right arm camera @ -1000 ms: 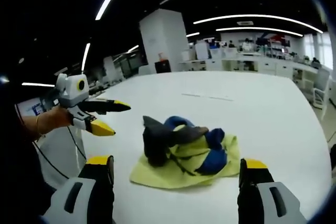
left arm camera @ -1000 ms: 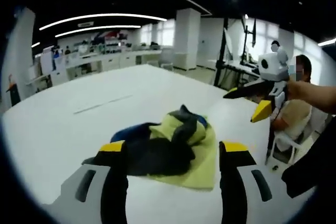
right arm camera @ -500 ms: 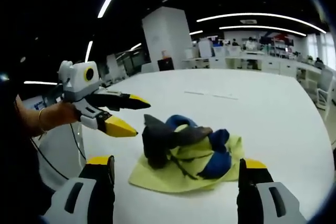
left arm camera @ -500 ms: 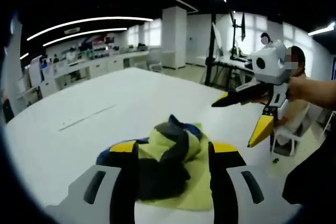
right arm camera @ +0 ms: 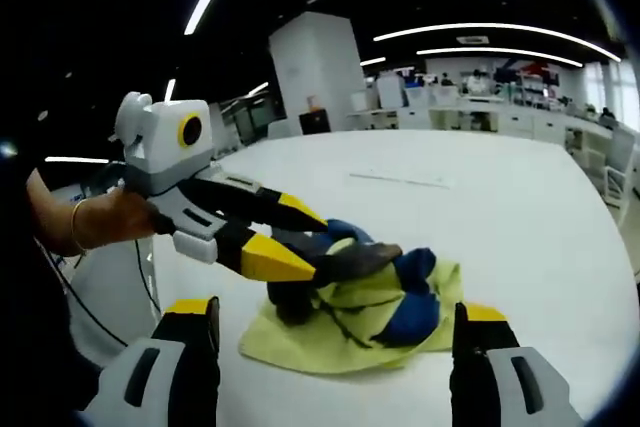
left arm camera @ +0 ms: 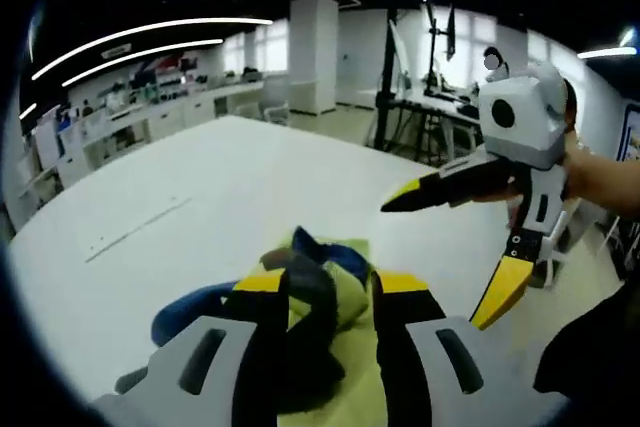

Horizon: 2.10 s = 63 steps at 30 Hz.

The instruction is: Fold the garment on the visible template until the final outline fits inside the template.

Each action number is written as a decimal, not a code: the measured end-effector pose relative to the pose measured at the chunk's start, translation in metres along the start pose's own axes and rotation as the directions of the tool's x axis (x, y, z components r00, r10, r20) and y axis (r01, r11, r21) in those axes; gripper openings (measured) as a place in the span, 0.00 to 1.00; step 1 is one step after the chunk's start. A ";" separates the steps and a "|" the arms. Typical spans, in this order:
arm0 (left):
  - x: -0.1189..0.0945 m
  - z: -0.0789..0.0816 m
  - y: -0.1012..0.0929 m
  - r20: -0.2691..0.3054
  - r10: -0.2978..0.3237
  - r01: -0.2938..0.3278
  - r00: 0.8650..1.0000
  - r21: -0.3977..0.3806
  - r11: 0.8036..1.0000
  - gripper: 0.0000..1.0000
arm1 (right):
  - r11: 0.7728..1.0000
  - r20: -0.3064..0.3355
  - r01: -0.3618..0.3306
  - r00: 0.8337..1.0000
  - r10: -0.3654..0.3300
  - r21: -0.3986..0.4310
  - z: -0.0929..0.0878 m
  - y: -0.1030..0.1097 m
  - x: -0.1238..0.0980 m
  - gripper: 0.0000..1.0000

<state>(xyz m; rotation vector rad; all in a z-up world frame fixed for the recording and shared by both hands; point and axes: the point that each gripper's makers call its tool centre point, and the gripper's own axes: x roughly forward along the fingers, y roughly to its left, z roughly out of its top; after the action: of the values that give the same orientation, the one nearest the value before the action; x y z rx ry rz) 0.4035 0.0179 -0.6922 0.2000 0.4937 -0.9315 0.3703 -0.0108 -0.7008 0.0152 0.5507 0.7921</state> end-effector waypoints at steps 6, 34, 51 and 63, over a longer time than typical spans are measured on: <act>0.014 -0.010 0.004 -0.061 0.032 -0.031 0.998 0.016 0.999 0.29 | 1.000 0.009 0.002 1.000 -0.002 0.004 0.004 -0.003 0.003 0.96; -0.009 -0.013 0.020 -0.075 0.064 -0.065 0.995 -0.016 0.998 0.00 | 1.000 -0.002 0.000 1.000 -0.001 -0.018 0.000 -0.006 0.002 0.95; -0.084 -0.004 0.051 0.061 0.117 -0.102 0.991 -0.208 0.973 0.00 | 0.999 0.016 -0.025 1.000 0.026 -0.036 0.009 -0.006 0.002 0.94; -0.100 -0.037 0.074 0.071 0.148 -0.122 0.987 -0.285 0.951 0.00 | 0.999 0.023 -0.036 0.999 0.037 -0.026 0.016 -0.009 0.010 0.88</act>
<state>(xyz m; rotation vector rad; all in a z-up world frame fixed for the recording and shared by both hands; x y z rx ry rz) 0.4016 0.1472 -0.6791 -0.0652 0.5147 -0.7242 0.3896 -0.0072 -0.6932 0.0109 0.5188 0.8335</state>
